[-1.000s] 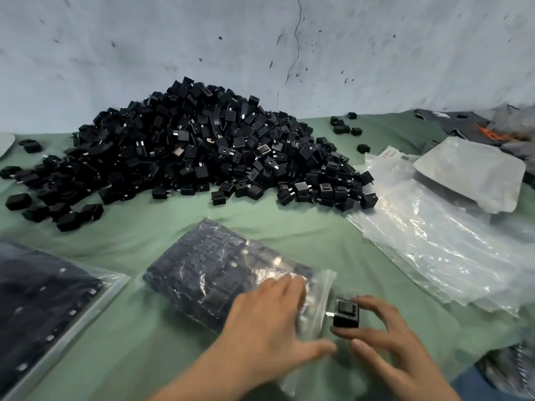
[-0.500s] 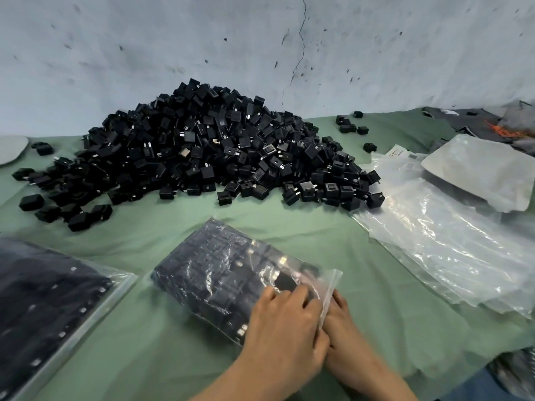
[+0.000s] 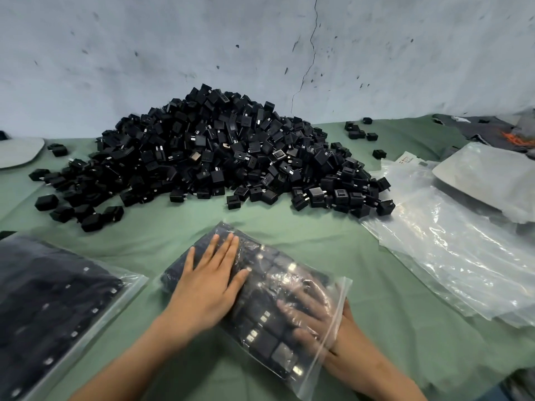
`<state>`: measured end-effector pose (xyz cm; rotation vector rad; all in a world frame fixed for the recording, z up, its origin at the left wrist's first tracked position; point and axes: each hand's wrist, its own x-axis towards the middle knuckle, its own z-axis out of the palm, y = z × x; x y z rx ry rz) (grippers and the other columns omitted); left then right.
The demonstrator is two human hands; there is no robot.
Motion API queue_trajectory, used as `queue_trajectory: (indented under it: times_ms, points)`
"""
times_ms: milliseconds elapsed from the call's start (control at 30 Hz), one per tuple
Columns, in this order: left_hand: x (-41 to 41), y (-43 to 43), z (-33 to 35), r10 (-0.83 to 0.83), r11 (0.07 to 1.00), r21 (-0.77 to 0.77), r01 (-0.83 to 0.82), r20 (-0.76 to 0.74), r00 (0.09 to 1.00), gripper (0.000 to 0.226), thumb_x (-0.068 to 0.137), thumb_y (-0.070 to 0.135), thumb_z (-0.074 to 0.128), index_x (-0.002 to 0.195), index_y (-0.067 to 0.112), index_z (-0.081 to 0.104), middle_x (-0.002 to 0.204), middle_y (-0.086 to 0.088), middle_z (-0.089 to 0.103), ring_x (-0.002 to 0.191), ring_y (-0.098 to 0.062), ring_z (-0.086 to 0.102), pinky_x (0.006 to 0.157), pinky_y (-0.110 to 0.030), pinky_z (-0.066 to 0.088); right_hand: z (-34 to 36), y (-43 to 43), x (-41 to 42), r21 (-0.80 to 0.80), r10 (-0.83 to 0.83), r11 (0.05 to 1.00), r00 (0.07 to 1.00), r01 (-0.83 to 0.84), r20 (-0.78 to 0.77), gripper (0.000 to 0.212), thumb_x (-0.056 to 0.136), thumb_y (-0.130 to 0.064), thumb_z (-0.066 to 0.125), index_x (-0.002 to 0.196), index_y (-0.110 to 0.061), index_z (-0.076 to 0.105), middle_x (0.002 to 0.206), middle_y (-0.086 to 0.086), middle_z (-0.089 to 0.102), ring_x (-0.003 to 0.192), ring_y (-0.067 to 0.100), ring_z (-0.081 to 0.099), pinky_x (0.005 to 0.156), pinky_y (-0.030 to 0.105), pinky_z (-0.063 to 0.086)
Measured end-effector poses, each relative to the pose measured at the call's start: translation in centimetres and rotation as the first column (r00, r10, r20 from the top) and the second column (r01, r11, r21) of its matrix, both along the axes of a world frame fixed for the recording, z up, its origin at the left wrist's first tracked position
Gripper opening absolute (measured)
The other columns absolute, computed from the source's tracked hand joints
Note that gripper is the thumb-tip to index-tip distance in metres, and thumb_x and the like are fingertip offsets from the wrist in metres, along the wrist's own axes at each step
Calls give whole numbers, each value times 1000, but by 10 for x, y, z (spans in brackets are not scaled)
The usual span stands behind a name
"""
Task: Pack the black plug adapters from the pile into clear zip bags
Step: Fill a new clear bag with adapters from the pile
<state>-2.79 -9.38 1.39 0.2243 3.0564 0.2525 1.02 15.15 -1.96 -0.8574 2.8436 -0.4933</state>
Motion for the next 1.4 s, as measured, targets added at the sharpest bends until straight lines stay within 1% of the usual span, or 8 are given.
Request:
queue_trajectory:
  times_ms: [267,367,500,733,1067,1233,1333,1400]
  points:
    - [-5,-4,-12,-32,999,-38,32,4,999,54,96,57,1,141,42,-26,153,24,-24,140,-5,-26,116,-43,-18,-4,-13,-3,-69,-57,996,998,57,-7,93,77,-78,-11,149,-21,5,156,-3,-10,143,8,-17,119,42,0]
    - [-4,-3,-13,-32,999,-36,31,-13,999,54,96,57,2,141,42,-25,153,24,-23,141,-5,-25,117,-44,-17,2,-19,-3,-243,-139,963,988,118,-72,61,93,-65,17,135,-28,39,149,12,37,141,22,31,113,55,25]
    - [-4,-3,-14,-30,999,-44,29,-22,999,54,96,57,2,141,42,-25,152,23,-24,140,-5,-26,116,-44,-18,-2,-16,-5,-346,-17,937,997,44,82,38,90,-69,29,128,-72,23,151,-18,24,144,12,19,117,52,14]
    - [-4,-2,-15,-27,998,-60,26,-23,999,55,95,58,0,141,41,-26,152,23,-25,141,-6,-26,117,-44,-17,-10,-19,-14,-474,-53,881,990,-15,-130,46,97,-53,38,135,-67,17,152,-28,21,144,13,21,116,55,15]
    - [-6,-3,-17,-32,996,-80,33,19,999,55,93,58,-4,140,42,-29,151,22,-28,140,-7,-28,117,-47,-15,-20,-33,-19,130,-62,987,976,90,-208,45,102,-53,12,147,-45,10,150,-13,29,141,22,22,109,57,-8]
    - [-8,-3,-9,-40,997,-69,46,86,995,57,98,56,6,144,40,-24,155,19,-23,141,-7,-25,117,-47,-17,-6,-27,-11,17,-55,998,985,59,-161,49,95,-60,-5,143,-49,-8,152,-23,-11,141,11,-23,106,40,-34]
    - [-9,3,5,-55,998,-27,57,73,996,60,100,55,19,153,38,-4,160,16,-7,146,-9,-15,115,-45,-17,-2,2,10,-150,-67,988,989,47,-129,48,99,-47,23,146,-38,24,156,-15,9,147,13,-4,118,35,-11]
    - [-13,21,17,-138,982,129,134,19,990,57,100,53,28,152,37,13,160,14,10,147,-6,-1,118,-39,-8,-3,19,29,-445,-297,873,941,198,-165,31,94,-20,52,122,-21,65,141,4,50,134,21,42,112,24,27]
